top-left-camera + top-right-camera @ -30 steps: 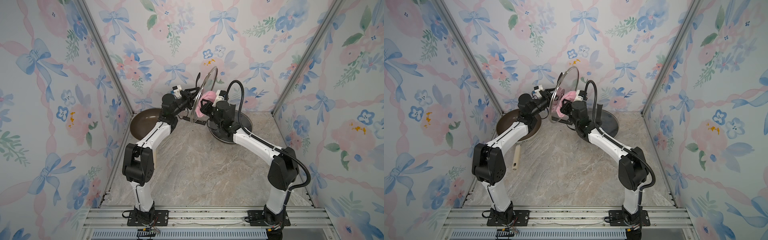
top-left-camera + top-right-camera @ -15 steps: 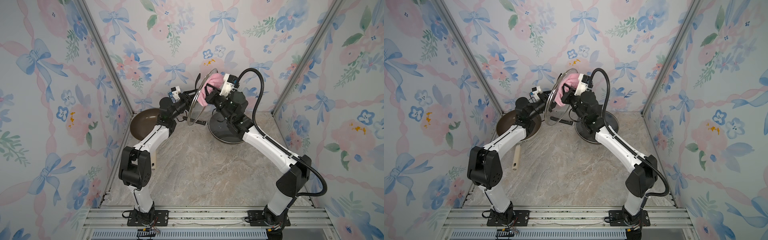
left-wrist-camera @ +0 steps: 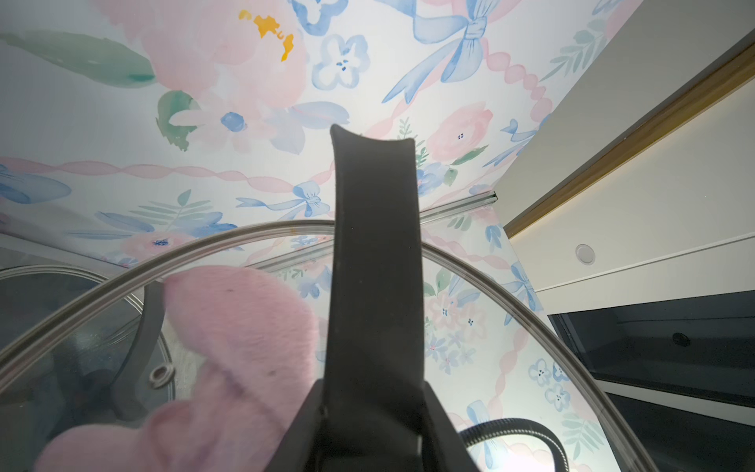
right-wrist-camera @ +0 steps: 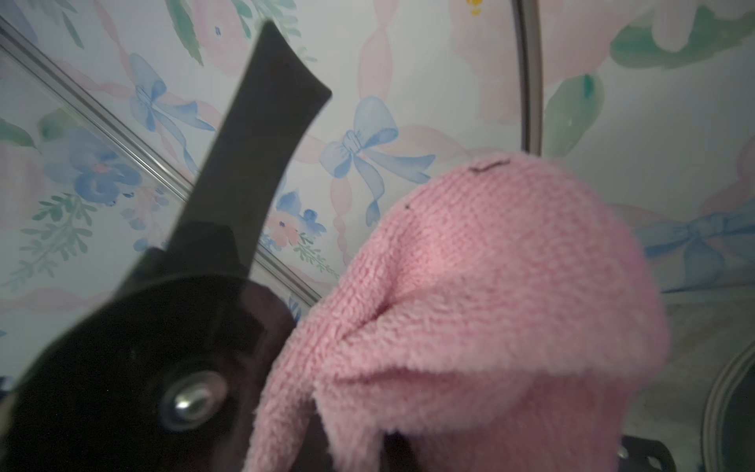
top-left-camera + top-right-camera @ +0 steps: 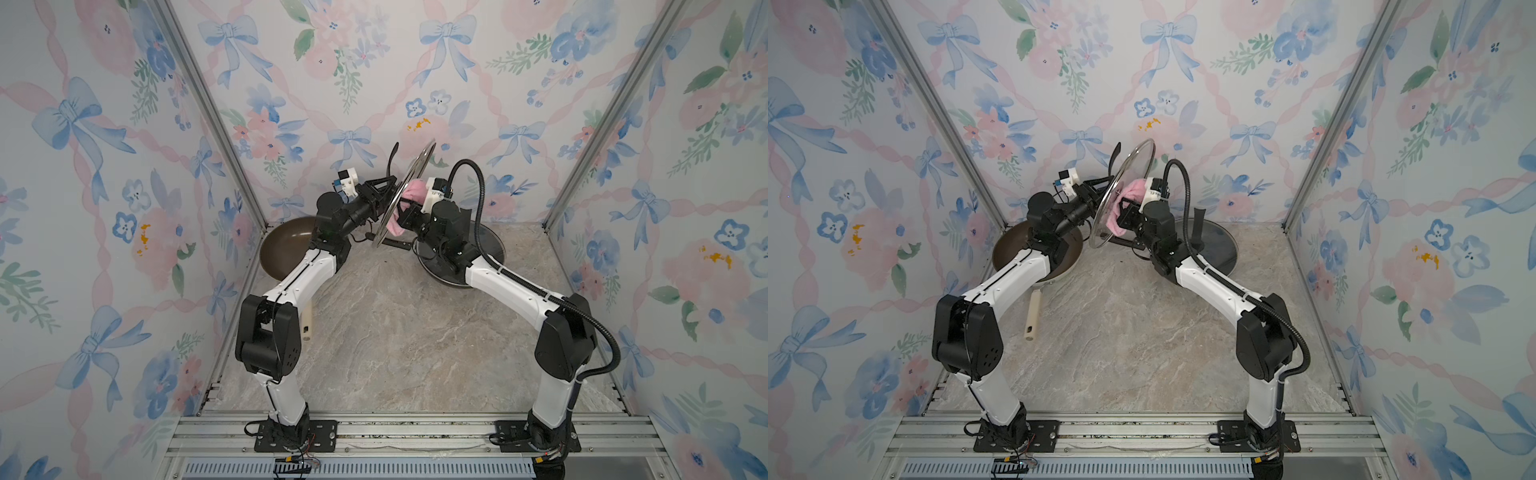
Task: Wipe the pot lid with a cloth
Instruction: Wipe the pot lid.
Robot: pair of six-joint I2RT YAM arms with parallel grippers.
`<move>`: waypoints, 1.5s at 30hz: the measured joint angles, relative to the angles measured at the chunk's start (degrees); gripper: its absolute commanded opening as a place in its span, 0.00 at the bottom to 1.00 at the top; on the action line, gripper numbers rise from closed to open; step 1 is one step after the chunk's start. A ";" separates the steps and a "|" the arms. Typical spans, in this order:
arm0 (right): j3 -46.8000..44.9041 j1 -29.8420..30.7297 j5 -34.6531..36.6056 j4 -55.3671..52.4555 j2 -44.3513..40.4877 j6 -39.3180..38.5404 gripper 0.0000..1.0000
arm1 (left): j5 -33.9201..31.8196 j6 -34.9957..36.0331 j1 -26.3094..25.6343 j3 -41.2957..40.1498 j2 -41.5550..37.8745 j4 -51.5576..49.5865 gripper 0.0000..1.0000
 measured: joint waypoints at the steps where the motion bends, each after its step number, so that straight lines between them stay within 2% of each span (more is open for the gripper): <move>1: -0.37 0.09 -0.22 -0.59 0.57 0.15 0.01 | 0.26 0.48 -0.04 0.17 0.00 -0.04 0.08; 8: -0.57 -0.61 -2.89 -4.52 1.88 0.61 0.01 | 1.14 2.82 -0.55 0.52 0.00 -0.07 0.08; 13: -2.93 -1.75 -3.52 -5.20 -1.18 0.55 0.01 | 1.25 4.63 -1.01 0.52 0.00 -0.50 0.08; 21: -9.01 -4.17 -2.23 -5.11 -14.40 -1.97 0.02 | 1.46 6.62 -1.22 0.52 0.00 -2.36 0.07; 25: -11.34 -5.38 -1.14 -5.84 -22.43 -3.21 0.02 | 1.09 10.95 -1.33 0.52 -0.66 -7.50 0.07; 28: -13.20 -7.98 -0.52 -7.52 -29.49 -4.74 0.02 | -0.50 18.84 -1.99 0.52 -2.91 -16.39 0.07; 32: -13.22 -12.90 -0.63 -14.36 -37.97 -7.48 0.02 | -5.97 32.20 -4.76 -0.33 -7.93 -27.12 0.06; 37: -5.03 -13.99 -3.37 -27.06 -41.46 -13.05 0.02 | -14.47 48.15 -9.16 -4.24 -14.82 -32.20 0.05; 40: -1.49 -11.80 -5.79 -31.58 -41.20 -15.17 0.02 | -18.67 55.84 -10.67 -5.53 -15.87 -32.13 0.04; 45: -3.19 -1.46 -7.93 -33.83 -37.24 -17.59 0.03 | -24.87 63.14 -10.93 -6.71 -14.75 -31.41 0.02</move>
